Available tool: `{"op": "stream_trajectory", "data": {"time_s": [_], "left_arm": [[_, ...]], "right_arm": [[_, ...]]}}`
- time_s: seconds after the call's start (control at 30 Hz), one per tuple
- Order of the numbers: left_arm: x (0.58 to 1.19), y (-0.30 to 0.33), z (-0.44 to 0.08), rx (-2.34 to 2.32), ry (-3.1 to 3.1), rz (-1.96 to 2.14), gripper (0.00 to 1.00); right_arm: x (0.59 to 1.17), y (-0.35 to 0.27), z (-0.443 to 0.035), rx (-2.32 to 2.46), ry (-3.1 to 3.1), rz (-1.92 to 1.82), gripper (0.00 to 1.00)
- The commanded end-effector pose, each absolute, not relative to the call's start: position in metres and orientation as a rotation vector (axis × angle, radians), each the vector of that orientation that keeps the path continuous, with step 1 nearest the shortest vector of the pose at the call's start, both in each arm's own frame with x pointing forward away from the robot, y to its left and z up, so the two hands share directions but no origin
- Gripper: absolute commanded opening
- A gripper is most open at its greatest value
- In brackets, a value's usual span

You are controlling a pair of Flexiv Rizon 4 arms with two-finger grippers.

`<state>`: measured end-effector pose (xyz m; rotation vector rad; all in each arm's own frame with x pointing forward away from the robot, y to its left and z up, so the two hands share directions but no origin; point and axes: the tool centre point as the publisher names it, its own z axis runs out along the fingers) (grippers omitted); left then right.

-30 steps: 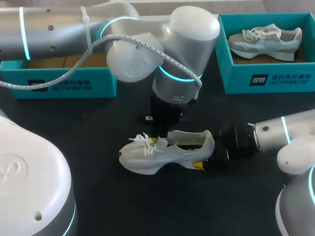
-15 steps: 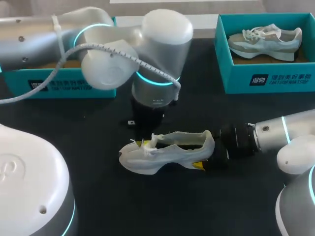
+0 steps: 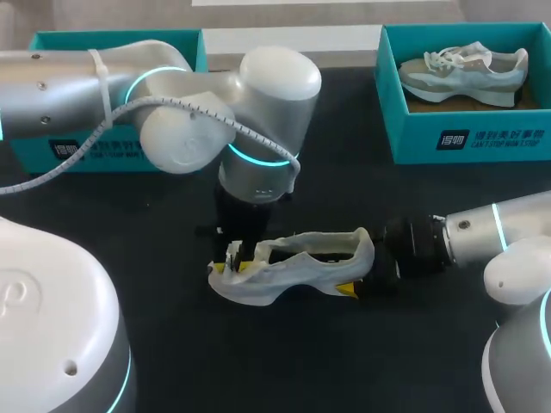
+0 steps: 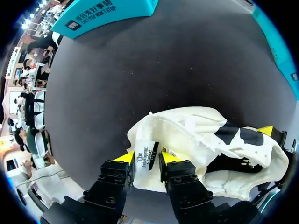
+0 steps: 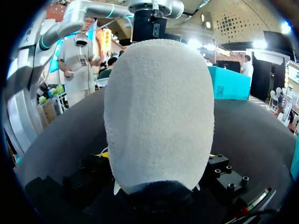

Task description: Take the shoe out of the shoebox, open the shoe tongue, remove and reinsert the insole, then place the shoe into the shoebox

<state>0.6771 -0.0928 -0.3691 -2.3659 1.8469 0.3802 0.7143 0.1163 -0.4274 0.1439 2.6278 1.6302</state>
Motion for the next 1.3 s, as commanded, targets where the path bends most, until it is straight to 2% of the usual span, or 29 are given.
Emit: {"op": "stream_trajectory", "data": {"time_s": [0.03, 0.13, 0.37, 0.7, 0.93, 1.3], "left_arm": [[0.676, -0.094, -0.367, -2.382, 1.812, 0.375, 0.78], [0.677, -0.089, -0.358, -2.386, 1.831, 0.344, 1.0], [0.677, -0.086, -0.325, -2.368, 1.966, 0.245, 1.0], [0.674, -0.106, -0.293, -2.031, 2.288, 0.157, 1.0], [0.68, -0.123, -0.259, -1.455, 2.726, 0.037, 1.0], [0.668, -0.14, -0.218, -0.109, 3.142, -0.035, 1.0]], "right_arm": [[0.716, 0.12, -0.431, 0.147, 2.632, 1.623, 0.0], [0.716, 0.12, -0.431, 0.147, 2.632, 1.623, 0.0], [0.716, 0.12, -0.431, 0.147, 2.632, 1.623, 0.0], [0.716, 0.12, -0.431, 0.147, 2.632, 1.623, 0.0], [0.716, 0.12, -0.431, 0.147, 2.632, 1.623, 0.0], [0.716, 0.12, -0.431, 0.147, 2.632, 1.623, 0.0]]}}
